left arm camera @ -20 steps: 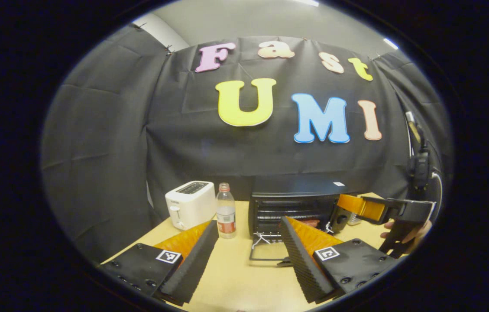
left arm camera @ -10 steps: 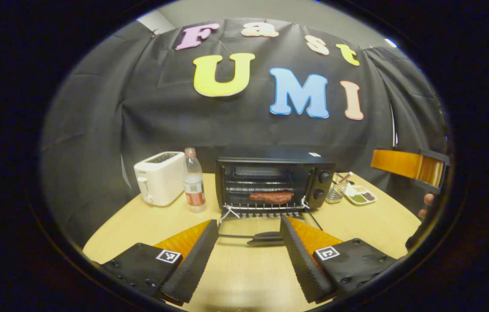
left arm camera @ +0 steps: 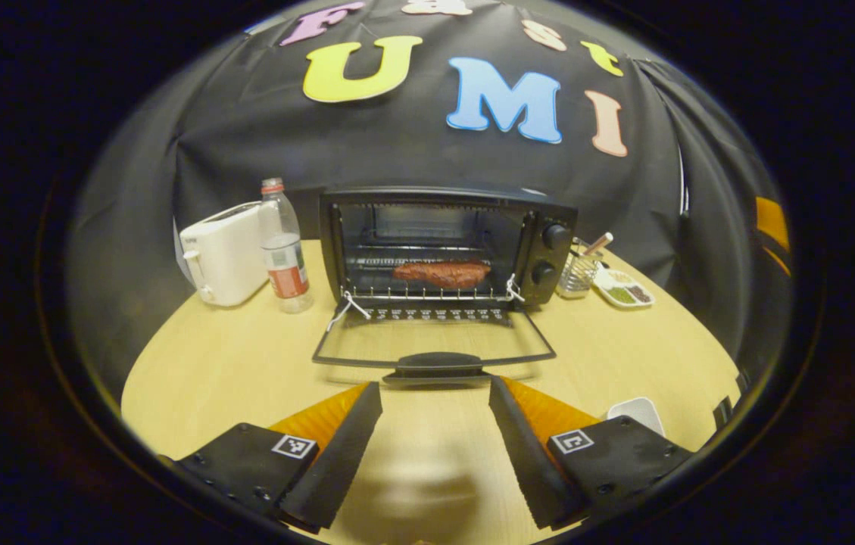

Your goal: Open the electric oven with the left hand, put the food in, and close the electric oven.

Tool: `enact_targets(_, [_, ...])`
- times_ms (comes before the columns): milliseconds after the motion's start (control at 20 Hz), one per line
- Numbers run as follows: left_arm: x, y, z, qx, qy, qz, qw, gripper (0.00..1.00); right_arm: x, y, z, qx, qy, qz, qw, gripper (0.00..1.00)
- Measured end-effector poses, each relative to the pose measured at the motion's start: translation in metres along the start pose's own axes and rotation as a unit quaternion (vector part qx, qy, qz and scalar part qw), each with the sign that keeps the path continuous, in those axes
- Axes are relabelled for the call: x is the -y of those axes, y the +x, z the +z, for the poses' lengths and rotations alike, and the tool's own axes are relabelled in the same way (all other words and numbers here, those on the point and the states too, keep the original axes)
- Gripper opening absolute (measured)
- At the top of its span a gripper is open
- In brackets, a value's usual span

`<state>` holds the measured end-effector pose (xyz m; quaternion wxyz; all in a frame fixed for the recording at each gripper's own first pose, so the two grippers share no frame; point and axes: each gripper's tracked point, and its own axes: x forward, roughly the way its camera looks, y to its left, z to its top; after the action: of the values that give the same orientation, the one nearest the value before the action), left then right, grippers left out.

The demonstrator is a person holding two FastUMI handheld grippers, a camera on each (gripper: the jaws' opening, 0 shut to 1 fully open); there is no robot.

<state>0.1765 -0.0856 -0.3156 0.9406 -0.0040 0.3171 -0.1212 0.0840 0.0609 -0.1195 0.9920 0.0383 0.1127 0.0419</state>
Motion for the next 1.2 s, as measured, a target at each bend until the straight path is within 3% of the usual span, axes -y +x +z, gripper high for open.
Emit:
enact_targets(550, [-0.008, 0.075, -0.048, -0.097, 0.002, 0.024, 0.995, 0.97, 0.02, -0.02, -0.006, -0.013, -0.027, -0.039, 0.999, 0.98])
enact_targets(850, [-0.011, 0.087, -0.034, -0.089, 0.021, 0.033, 0.995, 0.97, 0.019, -0.014, -0.003, -0.013, -0.026, -0.041, 0.999, 0.98])
enact_targets(1200, [-0.009, 0.058, -0.002, -0.045, 0.029, 0.034, 0.998, 1.0, -0.001, -0.009, -0.012, -0.017, -0.032, -0.005, 0.999, 0.98])
